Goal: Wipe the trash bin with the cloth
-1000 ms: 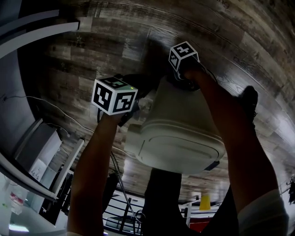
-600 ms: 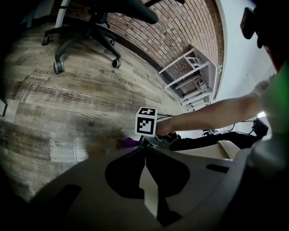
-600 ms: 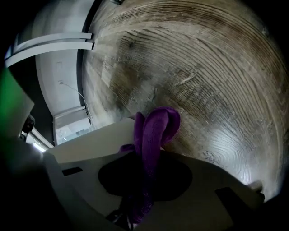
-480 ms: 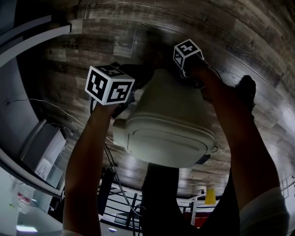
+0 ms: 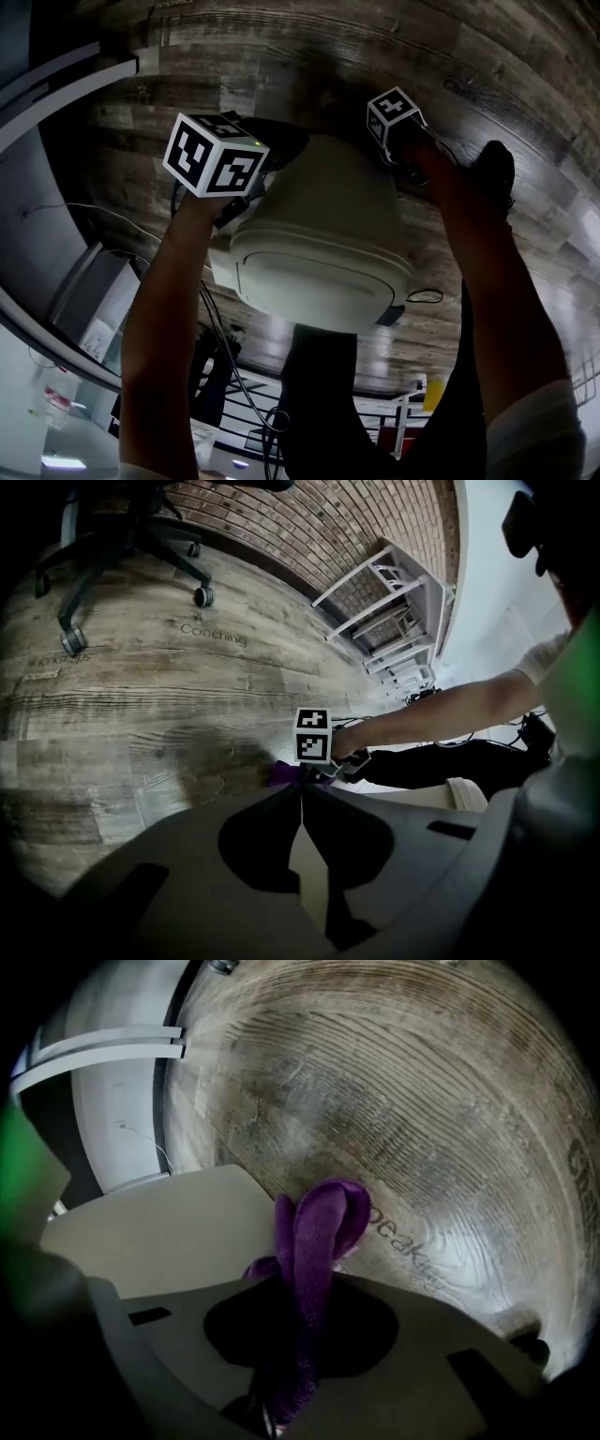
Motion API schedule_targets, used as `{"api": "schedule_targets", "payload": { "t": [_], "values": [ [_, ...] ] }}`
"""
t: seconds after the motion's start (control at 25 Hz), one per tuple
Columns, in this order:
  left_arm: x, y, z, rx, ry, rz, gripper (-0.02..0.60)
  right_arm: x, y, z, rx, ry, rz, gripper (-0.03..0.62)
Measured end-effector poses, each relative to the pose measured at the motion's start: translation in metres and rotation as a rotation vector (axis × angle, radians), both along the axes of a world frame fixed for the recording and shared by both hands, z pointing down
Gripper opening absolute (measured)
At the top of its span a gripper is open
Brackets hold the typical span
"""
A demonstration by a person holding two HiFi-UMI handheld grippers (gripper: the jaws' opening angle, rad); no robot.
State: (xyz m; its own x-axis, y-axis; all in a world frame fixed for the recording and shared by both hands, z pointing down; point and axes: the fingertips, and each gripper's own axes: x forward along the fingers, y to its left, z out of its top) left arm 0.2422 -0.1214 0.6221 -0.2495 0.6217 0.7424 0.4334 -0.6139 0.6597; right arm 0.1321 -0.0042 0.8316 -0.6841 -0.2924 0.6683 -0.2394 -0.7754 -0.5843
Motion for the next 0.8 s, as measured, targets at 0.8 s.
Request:
{"api": "schedule_targets", "payload": {
  "t": [0.8],
  "values": [
    [0.027, 0.054, -0.066, -0.019, 0.113, -0.037, 0.005, -0.047, 0.120, -0.059, -0.010, 0.049, -0.326, 0.075]
  ]
}}
